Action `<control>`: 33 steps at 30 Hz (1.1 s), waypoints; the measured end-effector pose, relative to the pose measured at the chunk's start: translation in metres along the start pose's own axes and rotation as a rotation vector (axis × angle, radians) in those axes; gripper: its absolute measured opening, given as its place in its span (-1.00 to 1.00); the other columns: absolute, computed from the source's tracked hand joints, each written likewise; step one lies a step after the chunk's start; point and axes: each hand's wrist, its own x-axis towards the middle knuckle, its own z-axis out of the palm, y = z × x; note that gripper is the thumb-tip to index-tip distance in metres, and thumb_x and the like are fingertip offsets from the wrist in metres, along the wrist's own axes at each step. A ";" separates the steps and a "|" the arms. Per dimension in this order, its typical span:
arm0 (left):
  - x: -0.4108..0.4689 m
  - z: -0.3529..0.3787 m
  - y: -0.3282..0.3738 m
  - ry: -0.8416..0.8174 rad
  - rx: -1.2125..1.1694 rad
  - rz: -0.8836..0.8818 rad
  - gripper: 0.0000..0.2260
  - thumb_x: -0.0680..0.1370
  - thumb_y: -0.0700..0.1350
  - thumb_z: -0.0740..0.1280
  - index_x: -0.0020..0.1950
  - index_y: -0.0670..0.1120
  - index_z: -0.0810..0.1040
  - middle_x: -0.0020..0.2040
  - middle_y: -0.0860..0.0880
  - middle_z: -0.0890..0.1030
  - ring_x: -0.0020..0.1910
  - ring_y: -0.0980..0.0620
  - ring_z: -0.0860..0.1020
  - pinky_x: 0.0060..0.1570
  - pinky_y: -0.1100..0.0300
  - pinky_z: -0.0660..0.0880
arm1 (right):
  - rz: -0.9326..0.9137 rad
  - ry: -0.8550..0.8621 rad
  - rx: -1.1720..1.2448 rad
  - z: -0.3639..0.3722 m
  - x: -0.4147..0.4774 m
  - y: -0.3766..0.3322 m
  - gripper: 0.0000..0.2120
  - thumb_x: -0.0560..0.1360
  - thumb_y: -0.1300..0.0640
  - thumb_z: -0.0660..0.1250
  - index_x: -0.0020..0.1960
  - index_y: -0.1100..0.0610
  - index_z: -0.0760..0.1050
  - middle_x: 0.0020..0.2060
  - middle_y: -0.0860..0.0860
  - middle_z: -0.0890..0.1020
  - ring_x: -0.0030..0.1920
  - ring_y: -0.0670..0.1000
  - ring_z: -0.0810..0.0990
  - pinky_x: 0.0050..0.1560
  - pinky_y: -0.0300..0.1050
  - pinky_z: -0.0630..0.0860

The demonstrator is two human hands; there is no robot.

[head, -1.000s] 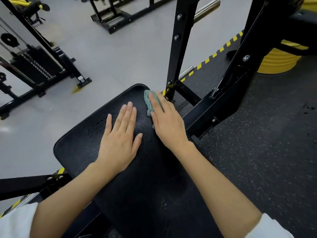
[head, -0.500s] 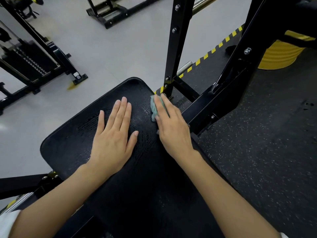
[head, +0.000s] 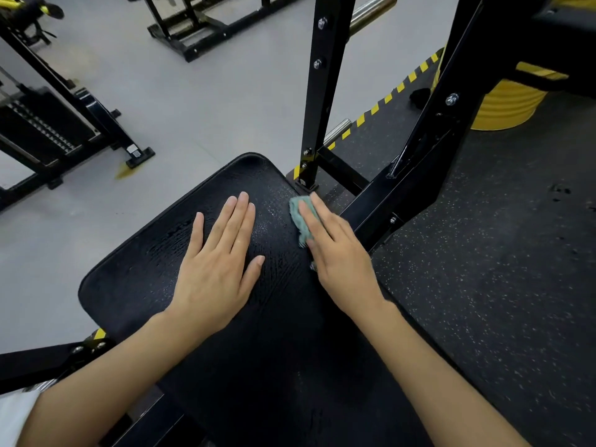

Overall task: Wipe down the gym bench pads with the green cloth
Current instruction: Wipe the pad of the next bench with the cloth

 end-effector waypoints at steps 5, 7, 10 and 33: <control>0.001 0.003 -0.004 0.009 0.004 0.069 -0.43 0.63 0.07 -0.02 0.58 -0.18 0.09 0.60 -0.09 0.08 0.58 -0.01 0.02 0.52 -0.13 -0.07 | 0.115 -0.037 0.015 -0.008 -0.044 0.012 -0.48 0.62 0.09 0.07 0.56 -0.01 0.10 0.53 -0.06 0.19 0.38 0.02 0.35 0.23 0.05 0.51; 0.001 0.003 -0.005 0.014 0.003 0.082 -0.43 0.63 0.07 -0.01 0.58 -0.18 0.09 0.60 -0.09 0.08 0.58 -0.01 0.02 0.52 -0.13 -0.06 | 0.167 -0.005 0.040 -0.005 -0.035 0.003 -0.51 0.63 0.05 0.02 0.56 -0.03 0.10 0.52 -0.07 0.22 0.38 -0.01 0.33 0.30 0.01 0.44; 0.002 0.004 -0.005 0.029 0.000 0.087 -0.44 0.63 0.06 0.00 0.58 -0.19 0.11 0.60 -0.10 0.10 0.58 -0.01 0.04 0.52 -0.14 -0.04 | 0.199 0.053 0.083 0.002 0.000 -0.015 -0.53 0.65 0.09 0.05 0.55 0.03 0.14 0.50 0.00 0.29 0.37 0.02 0.34 0.36 -0.02 0.36; -0.012 0.019 0.052 -0.016 0.036 0.285 -0.49 0.64 0.00 -0.04 0.57 -0.17 0.16 0.59 -0.07 0.12 0.57 -0.02 0.10 0.47 -0.25 0.07 | 0.313 -0.021 -0.077 -0.023 -0.145 0.042 -0.54 0.66 0.02 -0.03 0.56 -0.06 0.10 0.46 -0.09 0.32 0.31 -0.04 0.39 0.27 0.00 0.45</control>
